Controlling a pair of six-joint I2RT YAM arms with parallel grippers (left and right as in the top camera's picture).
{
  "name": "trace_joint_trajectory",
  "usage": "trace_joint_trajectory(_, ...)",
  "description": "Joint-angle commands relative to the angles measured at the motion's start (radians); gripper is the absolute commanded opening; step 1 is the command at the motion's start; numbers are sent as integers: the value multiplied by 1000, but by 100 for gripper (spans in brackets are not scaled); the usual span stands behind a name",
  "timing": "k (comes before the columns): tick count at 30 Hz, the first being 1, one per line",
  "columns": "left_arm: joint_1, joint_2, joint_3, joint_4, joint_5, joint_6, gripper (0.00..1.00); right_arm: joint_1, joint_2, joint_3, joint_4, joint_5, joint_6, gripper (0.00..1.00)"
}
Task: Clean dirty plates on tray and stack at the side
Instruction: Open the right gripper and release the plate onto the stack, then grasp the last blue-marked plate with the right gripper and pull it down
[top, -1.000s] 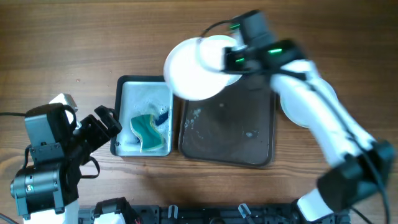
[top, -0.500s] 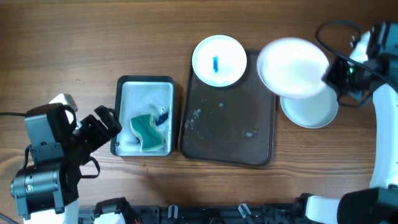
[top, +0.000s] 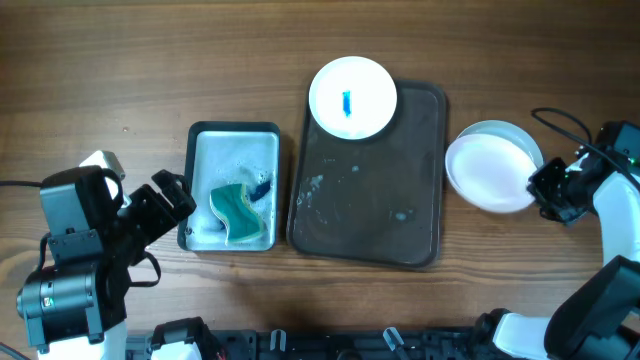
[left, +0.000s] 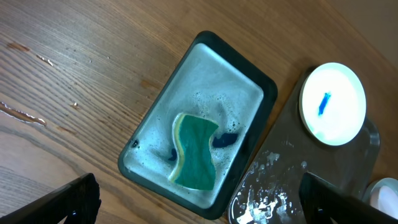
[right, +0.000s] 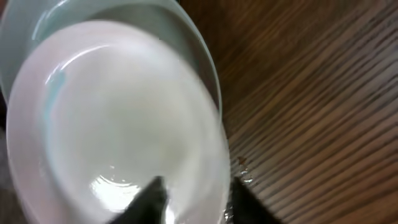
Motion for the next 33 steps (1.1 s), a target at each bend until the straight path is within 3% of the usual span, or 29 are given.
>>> trace_joint_trajectory(1, 6, -4, 16, 2, -11, 5, 100, 19, -19, 91, -39, -126, -97, 50)
trace_joint_trajectory(7, 6, -5, 16, 2, -11, 5, 100, 174, -97, 269, -206, -208, -209, 52)
trace_joint_trajectory(10, 6, -5, 16, 2, -11, 5, 100, 359, -130, 322, -197, -217, -259, 53)
trace_joint_trajectory(15, 6, -5, 16, 3, -11, 5, 100, 639, -75, 325, -48, -47, -242, 56)
trace_joint_trajectory(19, 6, -4, 16, 3, -11, 5, 100, 755, 72, 325, 141, 140, -232, 57)
trace_joint_trajectory(21, 6, -5, 16, 3, -11, 5, 100, 764, 152, 325, 229, 170, -232, 57)
trace_joint_trajectory(26, 6, -5, 16, 3, -11, 5, 100, 745, 390, 325, 479, 150, -214, 73)
trace_joint_trajectory(30, 6, -4, 16, 2, -11, 5, 100, 736, 532, 325, 601, 89, -141, 73)
trace_joint_trajectory(31, 6, -4, 16, 2, -11, 5, 100, 736, 555, 325, 613, 85, -121, 70)
trace_joint_trajectory(32, 6, -5, 16, 3, -11, 5, 100, 736, 576, 325, 620, 73, -113, 52)
trace_joint_trajectory(33, 6, -4, 16, 2, -11, 5, 100, 737, 583, 325, 621, 62, -111, 41)
